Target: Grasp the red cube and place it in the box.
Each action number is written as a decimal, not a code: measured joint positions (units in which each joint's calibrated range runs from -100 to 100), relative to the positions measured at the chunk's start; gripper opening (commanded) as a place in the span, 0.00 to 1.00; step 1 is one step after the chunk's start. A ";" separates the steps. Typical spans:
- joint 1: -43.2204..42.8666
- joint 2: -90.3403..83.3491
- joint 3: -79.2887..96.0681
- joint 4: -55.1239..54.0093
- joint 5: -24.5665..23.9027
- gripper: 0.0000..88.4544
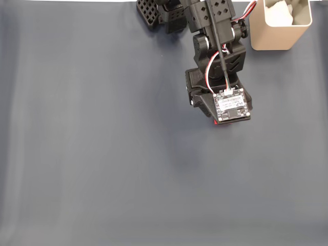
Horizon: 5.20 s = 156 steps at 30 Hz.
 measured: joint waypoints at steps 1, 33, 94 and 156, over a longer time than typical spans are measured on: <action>-0.08 0.18 0.00 -0.08 0.00 0.40; -2.41 3.03 1.73 -1.95 -0.98 0.40; -4.89 3.03 1.73 -3.33 0.44 0.15; -31.57 -17.74 -34.06 42.65 9.08 0.00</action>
